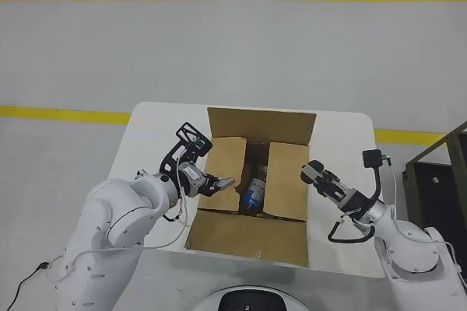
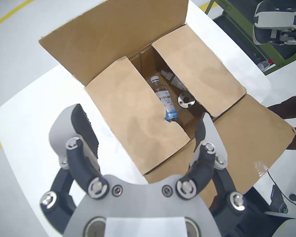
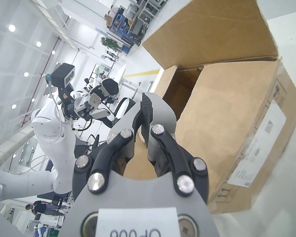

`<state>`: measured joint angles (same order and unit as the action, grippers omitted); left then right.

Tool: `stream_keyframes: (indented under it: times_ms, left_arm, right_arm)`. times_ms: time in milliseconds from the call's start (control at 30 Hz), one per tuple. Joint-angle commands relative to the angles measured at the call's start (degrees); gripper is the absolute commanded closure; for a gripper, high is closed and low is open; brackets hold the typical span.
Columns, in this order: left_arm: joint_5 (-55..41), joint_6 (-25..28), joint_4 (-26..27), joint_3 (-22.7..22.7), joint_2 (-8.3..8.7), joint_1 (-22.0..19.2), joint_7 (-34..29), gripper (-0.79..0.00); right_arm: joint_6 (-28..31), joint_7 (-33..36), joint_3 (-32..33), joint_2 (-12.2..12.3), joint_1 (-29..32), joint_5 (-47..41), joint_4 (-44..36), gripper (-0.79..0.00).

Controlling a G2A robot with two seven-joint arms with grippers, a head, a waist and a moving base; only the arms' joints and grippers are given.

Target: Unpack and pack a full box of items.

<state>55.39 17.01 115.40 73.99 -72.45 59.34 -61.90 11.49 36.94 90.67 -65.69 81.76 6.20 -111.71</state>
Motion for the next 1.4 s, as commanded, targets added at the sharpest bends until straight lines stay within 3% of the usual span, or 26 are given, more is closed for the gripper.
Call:
stream_keyframes:
  times_ms: [0, 133, 267, 433, 667, 767, 1200, 1367]
  left_arm:
    - [0.0, 0.2, 0.1, -0.1, 0.02, 0.3, 0.7, -0.785]
    - [1.7, 5.8, 1.8, 0.9, 0.69, 2.1, 3.0, -0.785]
    - [4.0, 15.5, 4.7, 4.1, 1.83, 5.4, 5.3, -0.785]
    - [6.9, 29.3, 6.8, 10.6, 3.63, 11.9, 7.9, -0.785]
    - [7.2, 39.2, 8.6, 18.1, 5.62, 21.1, 13.8, -0.785]
    - [8.2, 41.0, 9.5, 19.8, 6.26, 23.8, 15.7, -0.785]
    - [8.2, 41.0, 9.5, 19.8, 6.26, 23.8, 15.7, -0.785]
    - [13.6, 41.0, 12.2, 19.3, 7.39, 24.7, 17.4, -0.785]
  right_arm:
    - [0.0, 0.0, 0.0, 0.0, 0.0, 0.0, 0.0, 0.0]
    - [1.4, -2.3, -1.0, -0.1, 0.3, -0.1, -0.4, 0.0]
    - [3.5, -5.5, -1.3, -0.2, 0.5, 0.7, -0.6, 0.0]
    - [4.1, -7.7, -0.1, -0.2, 1.2, 0.2, -0.7, 0.0]
    - [4.0, -7.9, 0.3, 0.0, 1.5, -0.1, -1.2, 0.0]
    - [3.7, -8.0, 0.1, 0.0, 1.4, 0.1, -1.3, 0.0]
    - [2.5, -8.7, -2.0, 0.0, 1.0, 1.2, -1.9, 0.0]
    - [2.2, -8.8, -2.5, 0.0, 0.6, 1.3, -1.7, 0.0]
